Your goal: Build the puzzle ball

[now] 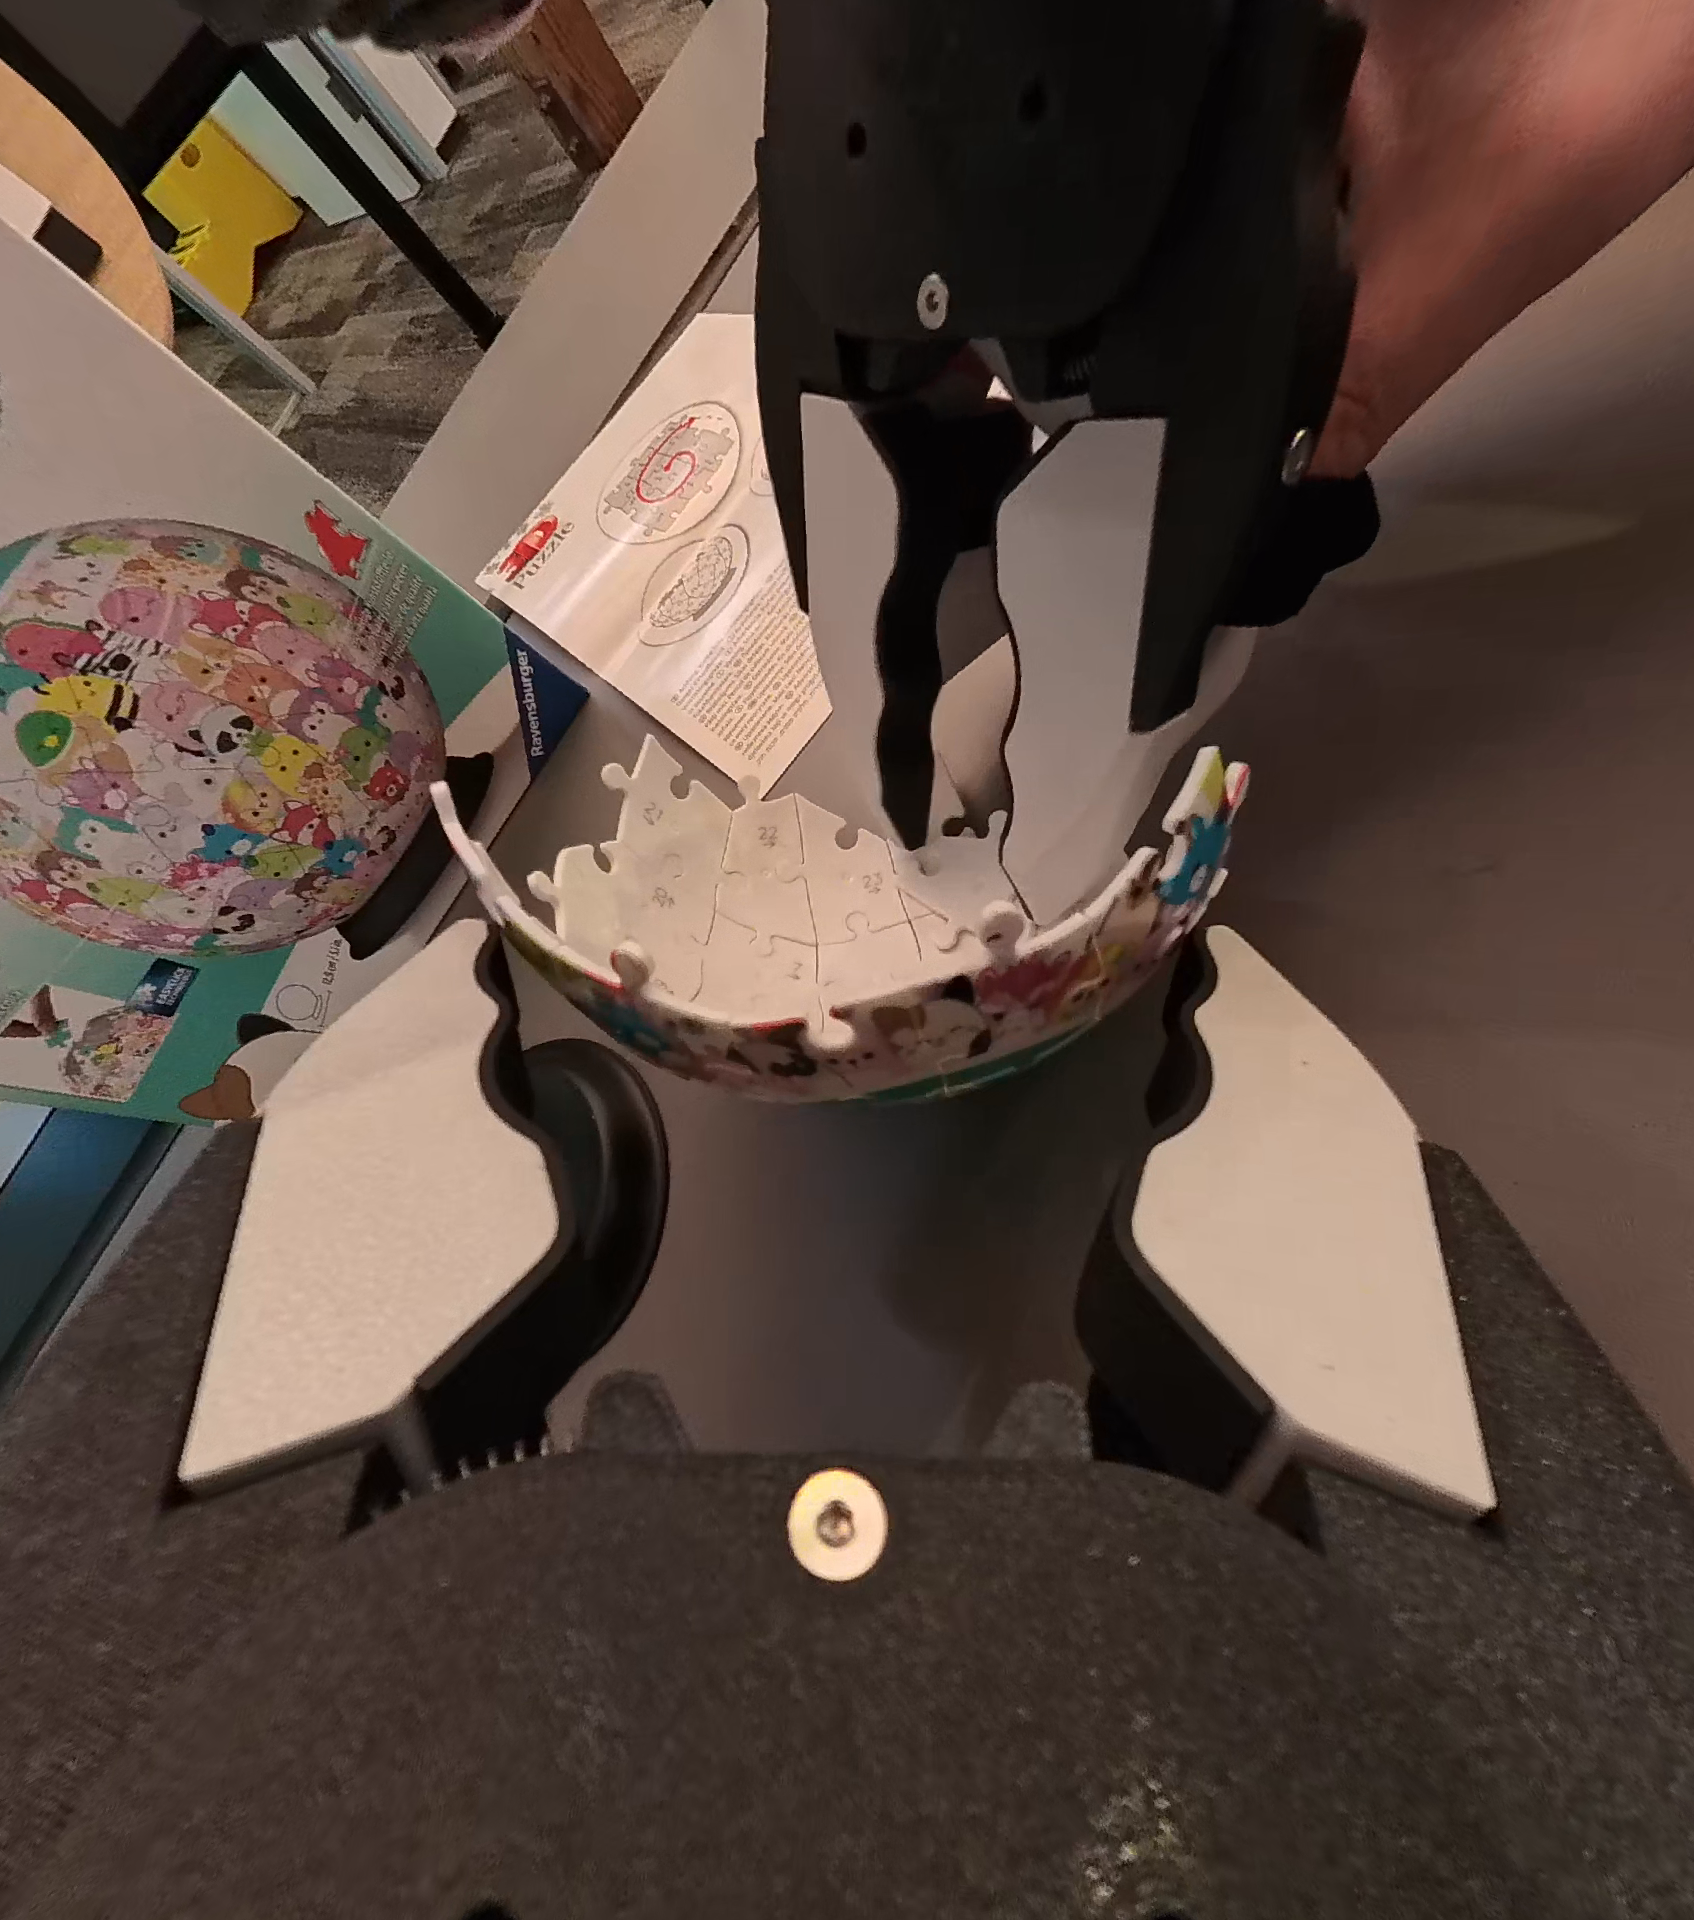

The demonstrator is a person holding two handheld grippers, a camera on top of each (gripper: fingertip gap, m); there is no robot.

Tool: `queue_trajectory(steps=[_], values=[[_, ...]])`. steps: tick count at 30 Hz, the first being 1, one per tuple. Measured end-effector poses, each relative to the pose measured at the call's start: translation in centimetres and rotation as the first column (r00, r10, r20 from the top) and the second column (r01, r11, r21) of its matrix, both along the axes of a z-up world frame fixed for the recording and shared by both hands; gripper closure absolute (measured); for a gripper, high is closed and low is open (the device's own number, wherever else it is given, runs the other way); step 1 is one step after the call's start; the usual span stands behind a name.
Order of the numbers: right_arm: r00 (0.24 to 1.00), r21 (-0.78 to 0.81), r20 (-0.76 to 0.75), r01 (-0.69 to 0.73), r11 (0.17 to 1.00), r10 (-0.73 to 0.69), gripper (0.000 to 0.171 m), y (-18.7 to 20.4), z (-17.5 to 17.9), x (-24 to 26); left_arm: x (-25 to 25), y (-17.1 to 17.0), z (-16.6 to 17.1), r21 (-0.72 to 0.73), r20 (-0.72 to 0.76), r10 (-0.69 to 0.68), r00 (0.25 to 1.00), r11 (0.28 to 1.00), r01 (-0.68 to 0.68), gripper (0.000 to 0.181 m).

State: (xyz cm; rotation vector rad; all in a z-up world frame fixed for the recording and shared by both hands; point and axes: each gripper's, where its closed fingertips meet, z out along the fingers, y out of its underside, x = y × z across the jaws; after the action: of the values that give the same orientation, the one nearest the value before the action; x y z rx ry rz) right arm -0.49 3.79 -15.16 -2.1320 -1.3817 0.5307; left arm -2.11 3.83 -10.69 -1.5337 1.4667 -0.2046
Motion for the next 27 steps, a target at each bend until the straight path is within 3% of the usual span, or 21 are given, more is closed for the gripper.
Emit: queue_trajectory(steps=[14,27], values=[[0.997,0.006,0.061,0.046,0.999,-0.047,0.146,0.3,-0.1,1.0,0.3,-0.1,0.1,-0.008,0.013,-0.006,1.0,1.0,0.006,0.065],[0.971,0.022,0.122,0.202,0.979,-0.203,0.149,0.6,0.4,3.9,0.5,-0.1,0.2,0.001,0.021,-0.008,1.0,1.0,0.008,0.073]])
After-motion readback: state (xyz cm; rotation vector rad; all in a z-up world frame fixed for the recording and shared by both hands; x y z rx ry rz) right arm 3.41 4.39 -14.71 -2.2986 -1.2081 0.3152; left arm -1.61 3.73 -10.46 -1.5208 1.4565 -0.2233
